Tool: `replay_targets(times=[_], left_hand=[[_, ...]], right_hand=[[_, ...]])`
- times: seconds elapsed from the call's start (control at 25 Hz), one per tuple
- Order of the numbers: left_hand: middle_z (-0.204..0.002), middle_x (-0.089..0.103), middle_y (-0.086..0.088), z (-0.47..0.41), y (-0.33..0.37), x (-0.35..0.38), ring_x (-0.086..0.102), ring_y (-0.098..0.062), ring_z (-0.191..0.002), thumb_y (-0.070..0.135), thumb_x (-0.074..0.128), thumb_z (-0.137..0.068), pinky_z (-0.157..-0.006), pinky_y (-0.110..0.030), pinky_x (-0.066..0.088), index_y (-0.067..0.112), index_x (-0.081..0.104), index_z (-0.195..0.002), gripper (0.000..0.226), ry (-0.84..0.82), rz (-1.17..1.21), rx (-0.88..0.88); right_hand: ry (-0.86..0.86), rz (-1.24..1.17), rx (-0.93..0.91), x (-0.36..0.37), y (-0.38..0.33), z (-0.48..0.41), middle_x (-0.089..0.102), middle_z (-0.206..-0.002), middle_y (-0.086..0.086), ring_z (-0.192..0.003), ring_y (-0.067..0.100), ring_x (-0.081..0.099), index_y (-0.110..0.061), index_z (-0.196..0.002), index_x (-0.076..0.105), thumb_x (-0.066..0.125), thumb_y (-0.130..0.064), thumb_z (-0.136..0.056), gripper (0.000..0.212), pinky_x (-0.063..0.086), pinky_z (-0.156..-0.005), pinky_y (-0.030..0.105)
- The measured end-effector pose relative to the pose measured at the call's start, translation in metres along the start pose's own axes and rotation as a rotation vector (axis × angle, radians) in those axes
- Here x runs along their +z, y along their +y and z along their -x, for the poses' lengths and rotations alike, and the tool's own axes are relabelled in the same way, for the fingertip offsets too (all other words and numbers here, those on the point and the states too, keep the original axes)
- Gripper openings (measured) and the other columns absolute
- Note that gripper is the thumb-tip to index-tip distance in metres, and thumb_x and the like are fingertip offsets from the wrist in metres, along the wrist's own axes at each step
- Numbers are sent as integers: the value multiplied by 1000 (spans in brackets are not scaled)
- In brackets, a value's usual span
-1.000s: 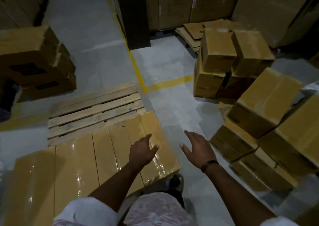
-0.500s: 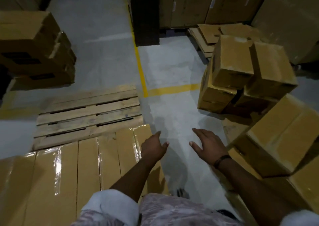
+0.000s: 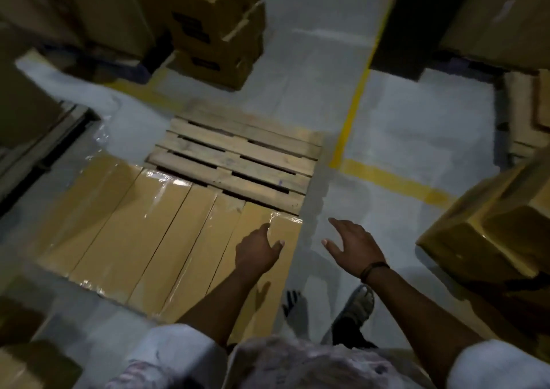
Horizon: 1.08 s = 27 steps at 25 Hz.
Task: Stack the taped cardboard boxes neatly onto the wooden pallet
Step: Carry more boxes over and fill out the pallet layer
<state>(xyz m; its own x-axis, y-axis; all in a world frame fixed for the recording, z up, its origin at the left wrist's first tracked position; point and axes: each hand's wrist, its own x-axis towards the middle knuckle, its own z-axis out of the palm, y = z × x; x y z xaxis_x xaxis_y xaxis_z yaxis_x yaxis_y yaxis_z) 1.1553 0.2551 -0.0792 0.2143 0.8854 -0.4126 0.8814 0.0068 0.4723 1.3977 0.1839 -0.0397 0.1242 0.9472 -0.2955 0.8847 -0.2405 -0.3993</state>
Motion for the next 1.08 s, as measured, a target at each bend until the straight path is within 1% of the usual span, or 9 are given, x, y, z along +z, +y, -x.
replay_targets(times=[0.16, 0.32, 0.44, 0.56, 0.64, 0.76, 0.84, 0.96, 1.08], left_hand=[[-140, 62, -6, -10, 59, 14, 61, -27, -123, 59, 58, -94, -98, -41, 52, 23, 38, -155, 73, 56, 63, -155], [-140, 61, -4, -46, 136, 24, 61, -26, -123, 58, 58, -95, -96, -40, 52, 28, 37, -155, 71, 133, 136, -236], [-141, 61, -2, -76, 178, 26, 62, -25, -121, 56, 61, -94, -95, -41, 54, 27, 37, -156, 73, 177, 190, -275], [-137, 64, -3, -110, 203, 15, 62, -26, -121, 58, 60, -94, -95, -42, 54, 26, 38, -156, 73, 236, 222, -303], [-138, 63, -3, -139, 208, 11, 62, -27, -121, 59, 60, -94, -95, -44, 54, 27, 39, -155, 73, 257, 240, -341], [-136, 65, -5, -195, 207, 7, 64, -25, -118, 64, 58, -93, -92, -43, 56, 27, 37, -156, 75, 236, 258, -400], [-137, 63, -7, -254, 218, -1, 67, -25, -112, 66, 56, -94, -89, -42, 57, 24, 36, -156, 78, 203, 267, -393], [-142, 60, -8, -356, 261, -36, 60, -29, -124, 62, 58, -94, -96, -42, 53, 21, 37, -156, 77, 233, 213, -303], [-143, 59, -6, -458, 325, -98, 58, -28, -128, 56, 60, -94, -100, -41, 50, 25, 37, -156, 73, 266, 165, -157]], right_hand=[[-88, 36, -167, -50, 39, -50, 42, -154, 3, -137, 24, 41, -26, -154, 33, 47, -53, -100, 63, 34, -109, 34], [-52, 76, -262, -110, 93, -115, 42, -155, 4, -139, 26, 39, -25, -154, 33, 45, -55, -100, 63, 36, -111, 39], [-33, 59, -303, -139, 123, -158, 45, -152, 7, -138, 28, 40, -21, -153, 37, 47, -55, -100, 64, 37, -111, 42], [-24, 36, -352, -160, 135, -204, 49, -150, 8, -137, 28, 43, -19, -152, 41, 51, -52, -99, 63, 39, -110, 42], [-35, 26, -377, -172, 143, -238, 50, -149, 9, -136, 29, 44, -18, -151, 42, 53, -50, -99, 62, 40, -110, 42], [-27, 24, -407, -187, 158, -296, 50, -148, 7, -135, 29, 45, -18, -149, 45, 54, -50, -98, 61, 40, -110, 43], [0, 25, -437, -204, 169, -352, 53, -146, 6, -134, 29, 47, -19, -147, 48, 55, -51, -97, 60, 42, -108, 44], [77, 52, -439, -244, 164, -444, 57, -142, 8, -130, 29, 51, -16, -144, 52, 59, -49, -96, 59, 43, -106, 41], [136, 61, -519, -293, 135, -534, 60, -137, 7, -126, 29, 54, -17, -142, 53, 55, -53, -93, 61, 47, -103, 42]])
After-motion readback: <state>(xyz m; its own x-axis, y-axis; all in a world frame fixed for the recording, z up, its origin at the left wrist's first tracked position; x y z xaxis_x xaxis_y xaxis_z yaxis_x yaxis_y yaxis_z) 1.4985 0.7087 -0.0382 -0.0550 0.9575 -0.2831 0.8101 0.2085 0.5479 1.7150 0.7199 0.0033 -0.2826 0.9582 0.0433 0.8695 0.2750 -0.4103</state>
